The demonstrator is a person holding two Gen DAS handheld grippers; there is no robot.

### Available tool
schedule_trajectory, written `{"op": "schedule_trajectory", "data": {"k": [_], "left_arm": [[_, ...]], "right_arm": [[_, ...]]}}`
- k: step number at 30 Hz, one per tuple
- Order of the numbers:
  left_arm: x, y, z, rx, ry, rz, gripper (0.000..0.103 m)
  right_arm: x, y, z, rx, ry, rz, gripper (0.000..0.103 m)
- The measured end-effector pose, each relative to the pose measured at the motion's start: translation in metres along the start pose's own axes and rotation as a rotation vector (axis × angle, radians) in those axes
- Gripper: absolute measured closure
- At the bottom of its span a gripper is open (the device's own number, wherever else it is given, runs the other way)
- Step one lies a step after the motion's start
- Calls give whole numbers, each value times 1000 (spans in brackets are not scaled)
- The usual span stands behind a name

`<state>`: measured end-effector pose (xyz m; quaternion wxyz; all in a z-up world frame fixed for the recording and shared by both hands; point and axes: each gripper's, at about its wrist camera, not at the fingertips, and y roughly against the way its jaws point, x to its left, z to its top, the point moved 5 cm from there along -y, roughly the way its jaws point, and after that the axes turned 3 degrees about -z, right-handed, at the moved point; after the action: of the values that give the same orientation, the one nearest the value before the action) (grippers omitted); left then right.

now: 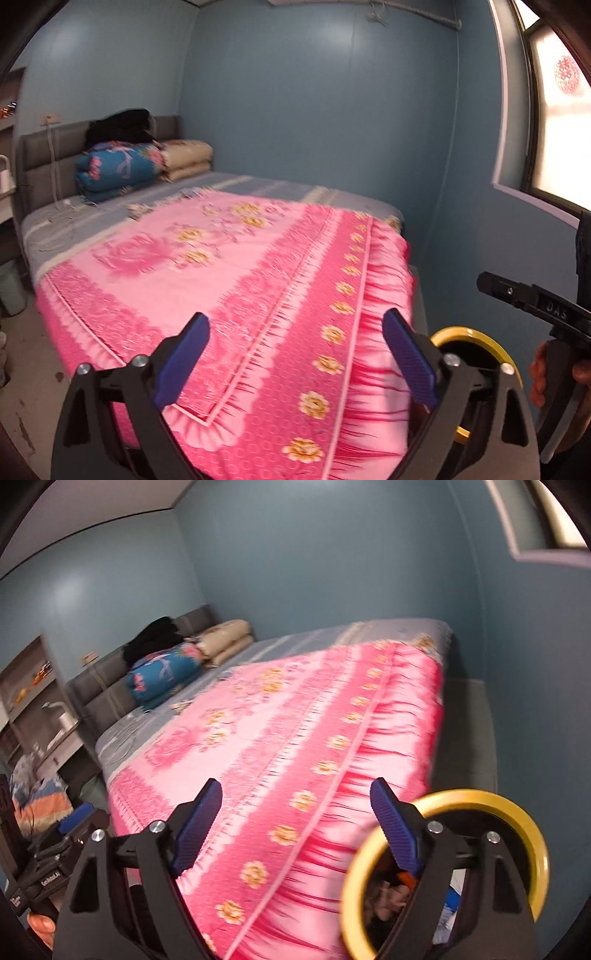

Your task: Collect trash

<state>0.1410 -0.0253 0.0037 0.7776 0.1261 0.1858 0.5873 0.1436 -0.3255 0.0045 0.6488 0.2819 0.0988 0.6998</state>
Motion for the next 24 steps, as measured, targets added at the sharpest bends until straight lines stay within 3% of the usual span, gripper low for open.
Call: {"op": "schedule_trajectory", "data": {"k": [3,9,14,18,24], "left_arm": [[12,22,3,-64,-14,44,8],[19,57,2,-143,-16,104,8],[19,85,-2,-201,-2,137,8],[17,99,-4,-220,15,137,8],[14,103,-9,-219,40,125,8]], "right_arm": [[31,8,-4,-79,12,3,8],[94,31,-18,-236,98,-71,8],[118,55,-23,-306,133,-98,8],[123,66,-30,-331,155,-120,8],[123,69,-32,-298,156,-116,8]]}}
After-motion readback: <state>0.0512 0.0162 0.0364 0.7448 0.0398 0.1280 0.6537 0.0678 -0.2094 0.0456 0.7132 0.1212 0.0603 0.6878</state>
